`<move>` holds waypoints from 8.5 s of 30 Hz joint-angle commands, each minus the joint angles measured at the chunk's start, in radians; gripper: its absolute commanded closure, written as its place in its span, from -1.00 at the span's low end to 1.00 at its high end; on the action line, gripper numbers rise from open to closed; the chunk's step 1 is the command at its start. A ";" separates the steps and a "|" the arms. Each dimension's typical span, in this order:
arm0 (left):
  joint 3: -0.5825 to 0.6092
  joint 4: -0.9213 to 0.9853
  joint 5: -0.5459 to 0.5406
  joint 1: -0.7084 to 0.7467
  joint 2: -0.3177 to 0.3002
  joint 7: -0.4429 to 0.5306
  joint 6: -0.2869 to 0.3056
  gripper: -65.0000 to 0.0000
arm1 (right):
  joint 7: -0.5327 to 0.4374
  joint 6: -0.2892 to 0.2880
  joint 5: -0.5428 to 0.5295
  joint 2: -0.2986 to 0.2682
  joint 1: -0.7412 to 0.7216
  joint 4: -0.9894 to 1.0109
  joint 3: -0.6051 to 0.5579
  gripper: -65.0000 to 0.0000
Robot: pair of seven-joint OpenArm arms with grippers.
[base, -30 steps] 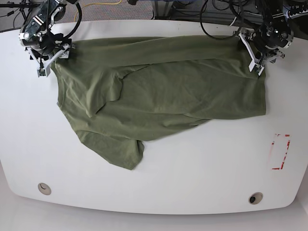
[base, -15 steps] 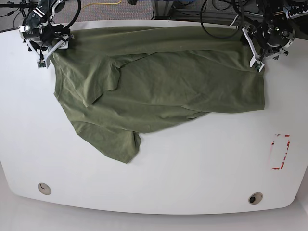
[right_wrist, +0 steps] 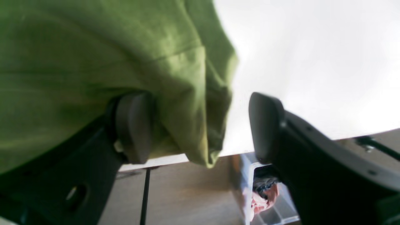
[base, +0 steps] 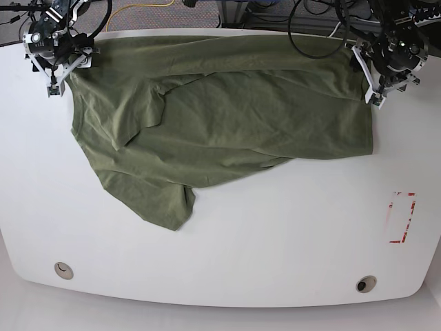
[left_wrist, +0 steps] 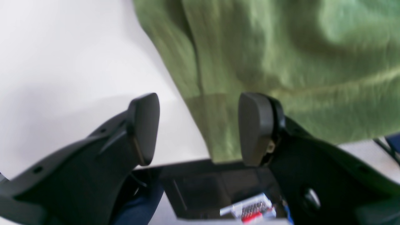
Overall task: Fold the T-shirt properly
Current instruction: 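Open both grippers and move them to the shirt's opposite long edge, then lower the right gripper onto the shirt edge near the sleeve and grasp, then lower the left gripper onto the shirt edge and close on it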
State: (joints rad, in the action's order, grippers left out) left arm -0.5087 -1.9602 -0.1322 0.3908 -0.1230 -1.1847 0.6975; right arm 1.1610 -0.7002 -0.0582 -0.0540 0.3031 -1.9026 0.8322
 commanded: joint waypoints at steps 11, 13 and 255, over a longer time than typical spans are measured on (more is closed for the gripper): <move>-0.115 -0.031 0.006 -0.220 -0.019 -0.085 0.001 -0.14 | 0.032 0.002 -0.009 -0.010 -0.106 -0.091 -0.072 -0.37; -0.127 -0.024 0.007 -0.266 -0.028 -0.085 0.001 -0.14 | 0.032 0.002 -0.009 -0.010 -0.144 -0.088 -0.073 -0.37; -0.023 0.872 0.009 -0.777 -0.099 0.197 0.001 0.90 | -0.562 0.002 0.004 -0.195 -0.798 1.066 -0.354 0.97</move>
State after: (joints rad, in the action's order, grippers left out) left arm -0.5442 -1.0496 -0.1123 -0.3630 -0.2104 -0.9958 0.6968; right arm 0.6128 -0.6926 -0.0479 -0.2333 -0.4671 -0.8185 0.4767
